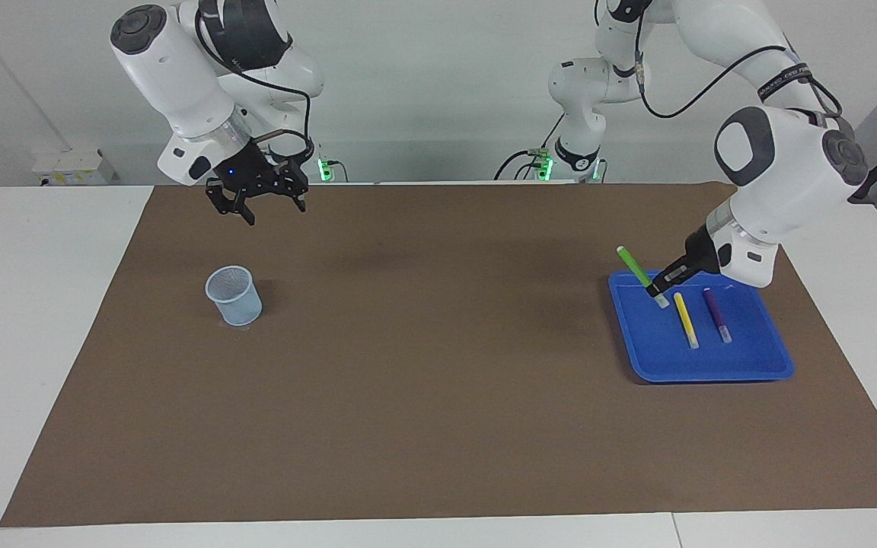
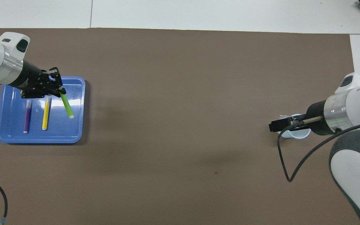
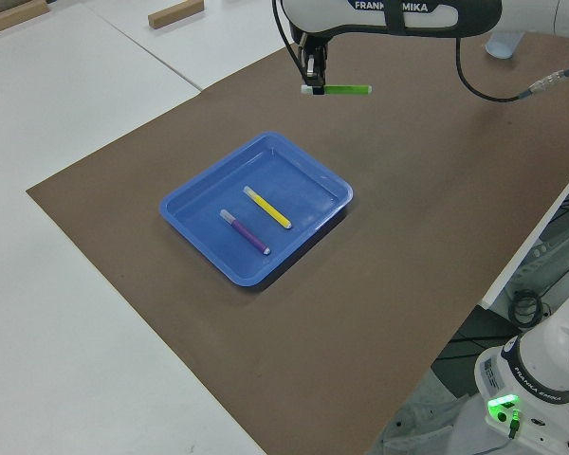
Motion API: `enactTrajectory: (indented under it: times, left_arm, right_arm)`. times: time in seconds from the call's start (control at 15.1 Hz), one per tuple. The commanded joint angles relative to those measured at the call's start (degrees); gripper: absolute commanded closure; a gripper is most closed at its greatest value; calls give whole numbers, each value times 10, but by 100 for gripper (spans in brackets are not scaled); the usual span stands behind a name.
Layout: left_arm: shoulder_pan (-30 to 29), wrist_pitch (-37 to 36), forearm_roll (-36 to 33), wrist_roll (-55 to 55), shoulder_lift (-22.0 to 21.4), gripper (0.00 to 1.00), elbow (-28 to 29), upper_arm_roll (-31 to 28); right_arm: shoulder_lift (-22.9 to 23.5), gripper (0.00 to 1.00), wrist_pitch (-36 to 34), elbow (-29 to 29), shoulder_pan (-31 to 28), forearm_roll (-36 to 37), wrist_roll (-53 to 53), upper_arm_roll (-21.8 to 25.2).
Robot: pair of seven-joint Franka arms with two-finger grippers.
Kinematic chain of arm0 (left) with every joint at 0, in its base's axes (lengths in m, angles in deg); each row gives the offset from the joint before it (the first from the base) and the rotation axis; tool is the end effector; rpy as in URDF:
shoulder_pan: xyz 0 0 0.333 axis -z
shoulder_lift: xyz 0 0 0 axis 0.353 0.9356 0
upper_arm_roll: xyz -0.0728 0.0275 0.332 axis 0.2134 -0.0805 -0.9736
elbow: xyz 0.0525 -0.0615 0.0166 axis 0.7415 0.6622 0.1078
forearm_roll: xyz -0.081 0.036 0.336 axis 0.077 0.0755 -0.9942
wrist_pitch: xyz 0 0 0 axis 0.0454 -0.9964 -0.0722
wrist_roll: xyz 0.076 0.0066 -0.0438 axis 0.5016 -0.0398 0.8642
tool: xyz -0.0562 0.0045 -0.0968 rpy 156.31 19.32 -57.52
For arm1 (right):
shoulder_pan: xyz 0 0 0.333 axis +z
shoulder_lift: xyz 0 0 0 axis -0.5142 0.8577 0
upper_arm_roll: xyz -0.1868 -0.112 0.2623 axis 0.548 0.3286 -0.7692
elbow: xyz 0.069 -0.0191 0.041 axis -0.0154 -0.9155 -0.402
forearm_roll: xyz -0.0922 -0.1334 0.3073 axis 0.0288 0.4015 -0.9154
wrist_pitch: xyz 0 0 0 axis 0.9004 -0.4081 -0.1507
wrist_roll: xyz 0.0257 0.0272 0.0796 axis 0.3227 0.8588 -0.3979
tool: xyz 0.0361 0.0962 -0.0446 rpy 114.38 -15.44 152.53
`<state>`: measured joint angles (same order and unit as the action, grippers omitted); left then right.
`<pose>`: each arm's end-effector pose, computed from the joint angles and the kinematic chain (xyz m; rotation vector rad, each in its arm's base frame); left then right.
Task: Transfer and insert pens with both arms
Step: 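Grasp and lift the green pen with the left gripper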
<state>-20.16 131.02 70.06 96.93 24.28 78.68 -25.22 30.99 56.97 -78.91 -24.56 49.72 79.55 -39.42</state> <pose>0.5693 -0.0657 0.5504 2.6729 0.9577 -0.3035 0.4582 0.0800 0.5846 -2.8743 -0.1701 0.0304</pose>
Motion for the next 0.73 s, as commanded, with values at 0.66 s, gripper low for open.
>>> enactTrajectory:
  times: [0.66]
  left_arm:
    - [4,-42,147,293,-38,100,10,13]
  right_arm:
    - [2,0,165,8,135,-203,321,-1]
